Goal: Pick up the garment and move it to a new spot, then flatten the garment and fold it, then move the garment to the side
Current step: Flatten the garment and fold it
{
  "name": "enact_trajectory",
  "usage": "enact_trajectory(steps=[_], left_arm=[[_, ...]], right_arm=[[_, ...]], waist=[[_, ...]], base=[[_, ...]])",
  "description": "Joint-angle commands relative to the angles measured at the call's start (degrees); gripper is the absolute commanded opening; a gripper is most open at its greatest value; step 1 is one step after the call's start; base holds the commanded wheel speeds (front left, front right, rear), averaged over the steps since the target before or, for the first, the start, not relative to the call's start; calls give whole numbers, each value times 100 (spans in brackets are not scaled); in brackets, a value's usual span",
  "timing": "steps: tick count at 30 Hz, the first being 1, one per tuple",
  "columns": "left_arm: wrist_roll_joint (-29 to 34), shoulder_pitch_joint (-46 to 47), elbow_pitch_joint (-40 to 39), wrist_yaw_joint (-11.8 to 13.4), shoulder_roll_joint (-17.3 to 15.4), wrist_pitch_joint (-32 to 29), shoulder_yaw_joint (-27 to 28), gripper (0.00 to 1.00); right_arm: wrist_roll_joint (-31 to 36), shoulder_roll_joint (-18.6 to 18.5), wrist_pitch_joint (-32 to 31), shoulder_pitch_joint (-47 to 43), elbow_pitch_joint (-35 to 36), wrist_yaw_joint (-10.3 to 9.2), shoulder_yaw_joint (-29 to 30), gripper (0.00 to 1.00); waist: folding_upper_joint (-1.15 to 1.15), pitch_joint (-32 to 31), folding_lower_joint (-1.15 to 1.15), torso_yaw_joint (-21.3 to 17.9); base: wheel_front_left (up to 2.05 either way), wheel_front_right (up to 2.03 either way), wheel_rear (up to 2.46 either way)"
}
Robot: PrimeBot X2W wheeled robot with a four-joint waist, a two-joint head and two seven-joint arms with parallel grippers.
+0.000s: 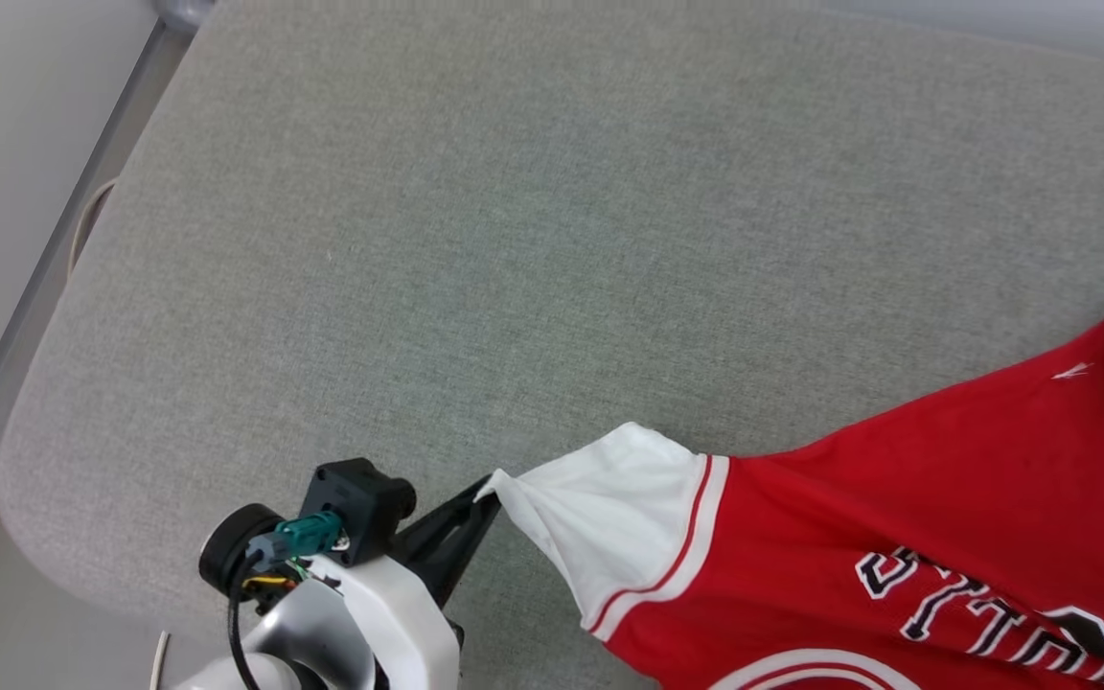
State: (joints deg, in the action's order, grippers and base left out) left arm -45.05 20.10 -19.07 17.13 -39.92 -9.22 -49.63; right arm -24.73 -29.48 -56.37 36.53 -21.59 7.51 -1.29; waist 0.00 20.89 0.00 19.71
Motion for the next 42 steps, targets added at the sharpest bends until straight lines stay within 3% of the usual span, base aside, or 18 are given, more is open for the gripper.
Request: enact_trajectory(steps=[1,9,10,15,27,42], left_arm=[[-18,69,12,48,-56,55,88,0],[2,163,6,109,-160,212,292,0],[66,226,-10,176,-205,316,420,0],[187,441,-101,277,-327,450,674,0],[339,1069,-290,626,-436,530,1271,0],[503,1904,-421,969,-547,621,1970,0]], right_arm=[[-81,-31,239,164,-19,-4,-35,0],[-473,-118,1190,281,15,-5,-17,0],[-659,-183,1545,307,148,-4,-90,0],[-971,-280,1932,349,410,-5,-153,0],[-1133,-258,2472,463,1153,-5,-109,0],[-1027,73,2456,260,1950,-5,431,0]], waist=[[0,-216,0,-159],[0,-788,0,-535],[0,-1007,0,-684],[0,-1324,0,-948],[0,-1895,0,-1469],[0,-2150,0,-1854]], base=[[0,0,0],[0,0,0],[0,0,0],[0,0,0],[0,0,0],[0,0,0]])
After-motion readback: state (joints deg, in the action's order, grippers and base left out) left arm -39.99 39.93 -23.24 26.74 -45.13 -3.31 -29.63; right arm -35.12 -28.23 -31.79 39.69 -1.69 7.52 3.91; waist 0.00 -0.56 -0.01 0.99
